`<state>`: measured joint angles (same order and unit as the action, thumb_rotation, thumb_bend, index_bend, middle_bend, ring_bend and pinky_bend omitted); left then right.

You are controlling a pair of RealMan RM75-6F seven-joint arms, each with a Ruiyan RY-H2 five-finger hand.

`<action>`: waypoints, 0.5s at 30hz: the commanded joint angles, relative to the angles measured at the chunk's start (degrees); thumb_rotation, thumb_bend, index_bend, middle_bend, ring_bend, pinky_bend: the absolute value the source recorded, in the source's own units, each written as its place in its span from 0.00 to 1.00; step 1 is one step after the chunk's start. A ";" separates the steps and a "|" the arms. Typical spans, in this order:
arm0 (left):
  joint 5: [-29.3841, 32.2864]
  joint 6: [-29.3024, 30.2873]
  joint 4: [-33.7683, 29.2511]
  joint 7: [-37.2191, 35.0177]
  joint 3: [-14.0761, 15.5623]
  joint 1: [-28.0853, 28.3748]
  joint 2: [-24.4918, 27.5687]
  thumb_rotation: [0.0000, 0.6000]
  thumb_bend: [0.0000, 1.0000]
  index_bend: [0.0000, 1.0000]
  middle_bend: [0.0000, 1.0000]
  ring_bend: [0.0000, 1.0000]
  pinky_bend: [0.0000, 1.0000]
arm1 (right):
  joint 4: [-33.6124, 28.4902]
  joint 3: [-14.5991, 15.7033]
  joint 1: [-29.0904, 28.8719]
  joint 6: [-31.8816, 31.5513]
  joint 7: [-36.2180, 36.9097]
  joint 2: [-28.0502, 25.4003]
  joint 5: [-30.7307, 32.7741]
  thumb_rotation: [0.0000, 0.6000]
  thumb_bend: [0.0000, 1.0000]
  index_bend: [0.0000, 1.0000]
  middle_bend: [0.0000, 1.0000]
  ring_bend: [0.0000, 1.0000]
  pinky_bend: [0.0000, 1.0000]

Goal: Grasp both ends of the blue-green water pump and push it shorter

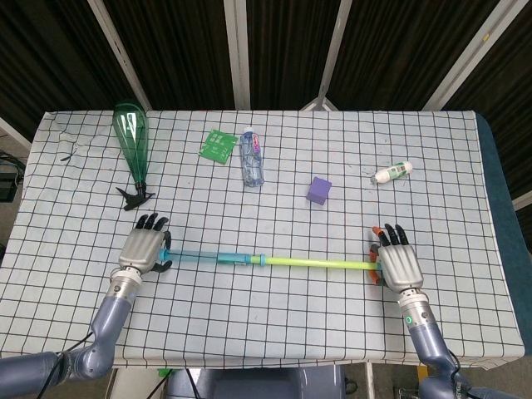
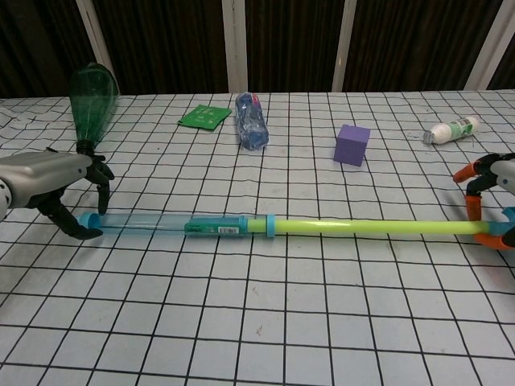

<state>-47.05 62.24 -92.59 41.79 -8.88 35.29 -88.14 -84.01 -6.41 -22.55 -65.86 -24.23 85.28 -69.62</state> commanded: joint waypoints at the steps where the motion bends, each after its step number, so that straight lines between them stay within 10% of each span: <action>1: 0.04 0.17 0.30 -0.26 0.19 0.10 -0.10 1.00 0.42 0.54 0.12 0.00 0.00 | 0.01 0.02 -0.02 -0.05 0.01 0.02 -0.01 1.00 0.41 0.62 0.19 0.00 0.00; 15: -1.18 1.15 -3.79 -2.71 0.11 0.29 1.74 1.00 0.46 0.55 0.12 0.00 0.00 | -3.15 -0.82 0.04 -1.89 1.16 -1.09 -0.99 1.00 0.41 0.63 0.19 0.00 0.00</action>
<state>-48.08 63.14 -95.37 39.44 -8.56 35.54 -86.99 -86.61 -7.01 -22.56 -67.44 -23.33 84.47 -70.50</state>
